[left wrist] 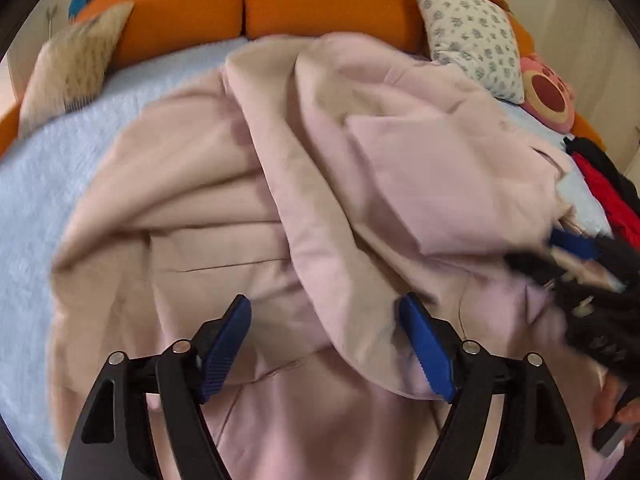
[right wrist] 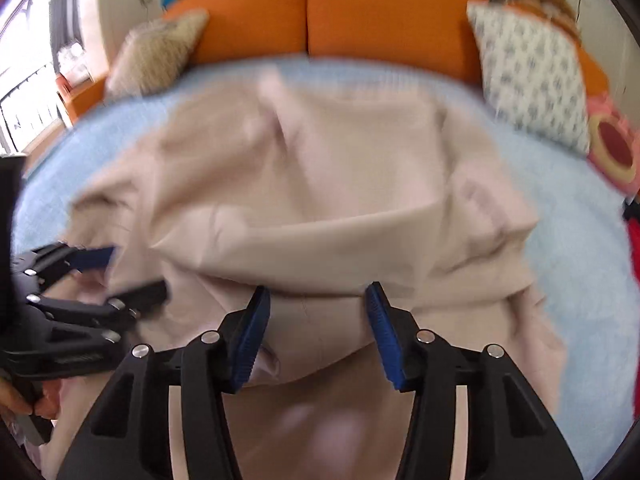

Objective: Fold large clothes
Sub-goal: 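Move both open grippers along the folded jacket to its hem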

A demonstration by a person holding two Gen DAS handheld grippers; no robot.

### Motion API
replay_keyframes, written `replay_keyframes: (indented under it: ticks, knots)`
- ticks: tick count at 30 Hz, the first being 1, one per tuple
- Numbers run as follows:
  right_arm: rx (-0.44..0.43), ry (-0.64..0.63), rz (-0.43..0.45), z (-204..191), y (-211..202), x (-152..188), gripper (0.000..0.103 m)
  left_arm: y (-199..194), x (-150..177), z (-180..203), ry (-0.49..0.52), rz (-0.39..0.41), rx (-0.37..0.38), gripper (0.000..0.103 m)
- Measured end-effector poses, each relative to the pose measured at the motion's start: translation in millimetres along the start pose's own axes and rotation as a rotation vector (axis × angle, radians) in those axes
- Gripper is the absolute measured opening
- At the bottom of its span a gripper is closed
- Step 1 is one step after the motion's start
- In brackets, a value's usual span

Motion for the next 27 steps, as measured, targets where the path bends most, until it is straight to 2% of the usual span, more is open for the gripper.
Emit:
replay_keyframes:
  ticks: [1,4,6,7,9,12,16,23,27]
  knots:
    - [-0.003,0.009,-0.008,1.5,7.8,4.2,0.05,-2.1,-0.6,1.0,0.004,0.007,-0.007,0.081]
    - [-0.014,0.034,0.013,2.3,-9.5,7.0,0.051,-20.7,-1.3,1.7,0.022,0.023,-0.031,0.081]
    - [-0.027,0.028,0.018,1.3,-31.2,12.0,0.058,-40.0,2.8,0.3,0.03,0.034,-0.046,0.085]
    - [-0.019,0.013,0.028,2.2,-49.8,17.2,0.066,-54.7,7.8,-2.1,0.038,0.044,-0.06,0.087]
    - [-0.01,-0.01,0.041,4.9,-77.5,28.5,0.068,-82.2,18.7,-6.8,0.047,0.064,-0.076,0.089]
    - [-0.007,-0.012,0.043,12.3,-127.6,62.3,0.068,-122.0,46.9,-14.8,0.058,0.081,-0.089,0.091]
    - [-0.005,-0.011,0.013,20.1,-167.2,110.4,0.069,-157.8,99.3,-26.5,0.072,0.062,-0.108,0.091]
    - [0.063,0.013,-0.142,50.2,-192.3,202.0,0.069,-181.8,173.3,-64.7,0.044,-0.012,-0.16,0.091]
    - [0.093,0.065,-0.171,69.5,-211.6,233.5,0.071,-190.8,199.7,-84.6,0.016,-0.053,-0.163,0.091]
Point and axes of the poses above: each gripper's, at about its wrist camera, not at the fingertips, and y roughly the way its jaws point, z to its right, x to its underside, the point moved 7 cm from there along y, roughly the way its jaws point, and after that the axes turned 2 degrees about -x, right-handed, at the moved point
